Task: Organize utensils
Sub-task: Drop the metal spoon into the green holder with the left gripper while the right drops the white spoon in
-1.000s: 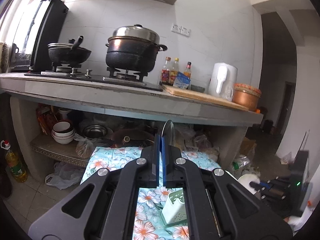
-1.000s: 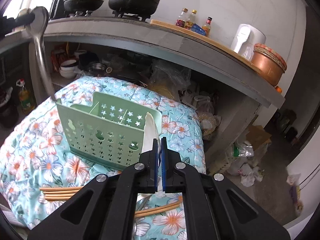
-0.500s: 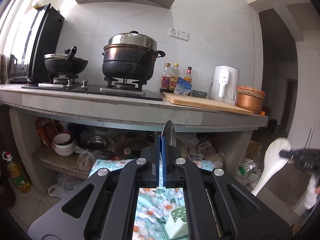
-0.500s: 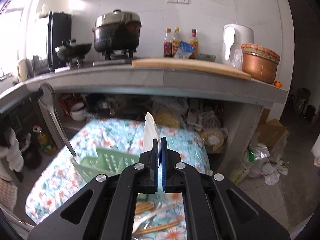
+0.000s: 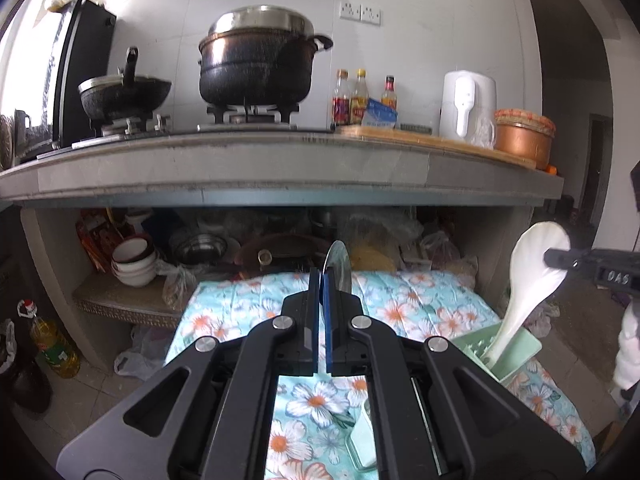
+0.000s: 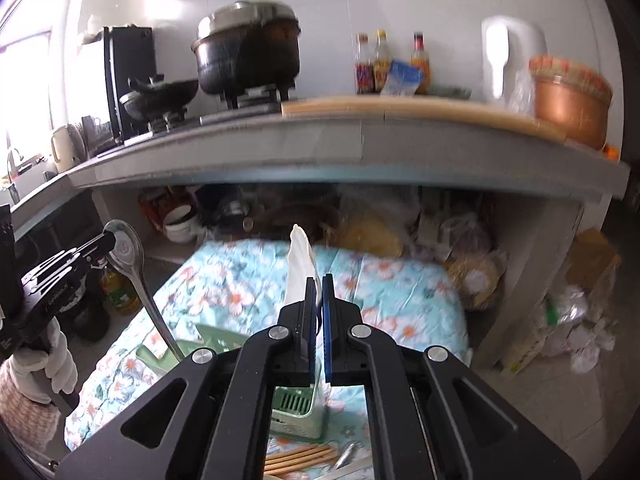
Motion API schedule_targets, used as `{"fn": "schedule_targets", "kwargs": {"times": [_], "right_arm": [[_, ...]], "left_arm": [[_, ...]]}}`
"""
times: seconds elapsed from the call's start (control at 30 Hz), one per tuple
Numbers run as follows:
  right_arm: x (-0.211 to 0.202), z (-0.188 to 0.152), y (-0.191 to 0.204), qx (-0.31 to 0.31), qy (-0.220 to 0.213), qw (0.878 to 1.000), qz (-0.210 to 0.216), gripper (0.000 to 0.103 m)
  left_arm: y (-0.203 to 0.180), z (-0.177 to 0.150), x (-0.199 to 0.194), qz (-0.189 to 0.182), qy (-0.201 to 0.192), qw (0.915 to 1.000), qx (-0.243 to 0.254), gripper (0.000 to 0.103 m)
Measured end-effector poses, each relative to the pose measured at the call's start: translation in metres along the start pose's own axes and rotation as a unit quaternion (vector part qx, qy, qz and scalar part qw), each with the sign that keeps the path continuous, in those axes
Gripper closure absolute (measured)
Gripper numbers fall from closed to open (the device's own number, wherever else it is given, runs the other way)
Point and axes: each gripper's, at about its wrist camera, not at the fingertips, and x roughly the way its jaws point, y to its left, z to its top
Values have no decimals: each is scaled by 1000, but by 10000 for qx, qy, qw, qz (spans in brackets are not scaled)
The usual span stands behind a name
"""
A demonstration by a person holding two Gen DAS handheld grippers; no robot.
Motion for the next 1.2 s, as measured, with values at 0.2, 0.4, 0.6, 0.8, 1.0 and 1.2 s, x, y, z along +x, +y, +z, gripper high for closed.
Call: {"fn": "schedule_targets", "kwargs": {"times": [0.2,0.4,0.6,0.8,1.0,1.2], "right_arm": [[31,-27,-9,488,453,9966,487,96],[13,-32,-13,572,218,9967,535,70],[-20,-39,-20,704,-87,9965,446,53],[-44,-69,-19,851,-119,9957,353,29],[-52,-110,-19,1163,127,9926,311,20],[-56,-139,-21,1239,329,9911,350,17]], "left_arm": [[5,-19,18,-129,408,9986,-320,96],[7,-25,8,-42,275,9983,-516,70],[8,-26,-15,96,45,9979,-647,46],[8,-32,-40,26,-79,9979,-648,30],[-6,-44,-53,-313,327,9982,-403,26],[-36,-64,-56,-659,782,9942,-320,24]]}}
